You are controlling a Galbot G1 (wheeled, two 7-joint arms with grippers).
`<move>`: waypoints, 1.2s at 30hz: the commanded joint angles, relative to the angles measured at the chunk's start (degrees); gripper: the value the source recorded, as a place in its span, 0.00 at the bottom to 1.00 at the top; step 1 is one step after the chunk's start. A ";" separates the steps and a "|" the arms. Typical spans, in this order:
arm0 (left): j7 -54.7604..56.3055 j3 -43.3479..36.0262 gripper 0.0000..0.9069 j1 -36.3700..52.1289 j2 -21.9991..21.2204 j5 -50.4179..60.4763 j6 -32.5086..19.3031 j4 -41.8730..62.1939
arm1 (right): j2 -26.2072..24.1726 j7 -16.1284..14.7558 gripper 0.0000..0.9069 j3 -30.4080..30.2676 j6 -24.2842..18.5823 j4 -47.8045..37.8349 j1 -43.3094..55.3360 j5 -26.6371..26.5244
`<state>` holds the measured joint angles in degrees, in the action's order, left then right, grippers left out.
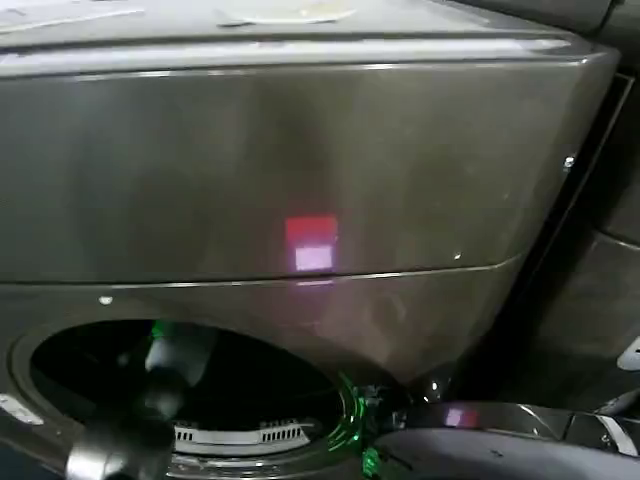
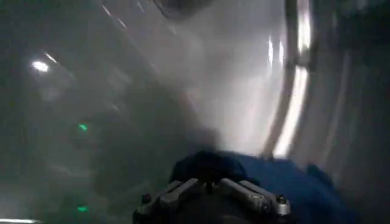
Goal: Grasp the clothes from the dryer.
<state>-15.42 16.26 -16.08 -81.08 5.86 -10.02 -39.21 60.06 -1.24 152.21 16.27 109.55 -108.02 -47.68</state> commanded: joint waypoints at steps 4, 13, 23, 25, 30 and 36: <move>15.20 7.57 0.00 -14.01 -2.43 -8.58 -4.10 -24.80 | 0.27 -0.43 1.00 -0.52 -0.15 0.24 0.10 1.01; 17.97 8.50 0.00 -17.58 -3.36 -9.85 -0.48 -33.54 | 0.46 -0.43 1.00 -0.66 -0.55 0.54 0.47 1.30; 18.34 8.45 0.00 -19.14 -3.70 -10.56 1.85 -36.89 | 0.57 -0.34 1.00 -0.83 -1.66 0.55 0.50 1.16; 18.43 8.51 0.00 -19.18 -3.72 -10.56 1.96 -36.84 | 0.49 -0.27 1.00 -0.78 -1.78 0.52 0.39 1.18; 18.62 8.62 0.00 -19.13 -3.79 -10.46 2.15 -36.34 | 0.50 -0.22 1.00 -0.57 -2.03 0.34 0.08 1.14; 18.60 8.62 0.00 -17.74 -4.04 -10.45 2.11 -34.78 | 0.38 -0.88 1.00 -0.31 -2.22 0.44 -0.04 1.31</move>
<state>2.99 24.78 -34.41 -85.03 -4.46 -8.09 -74.27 60.53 -1.74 151.79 14.05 109.97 -107.98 -46.47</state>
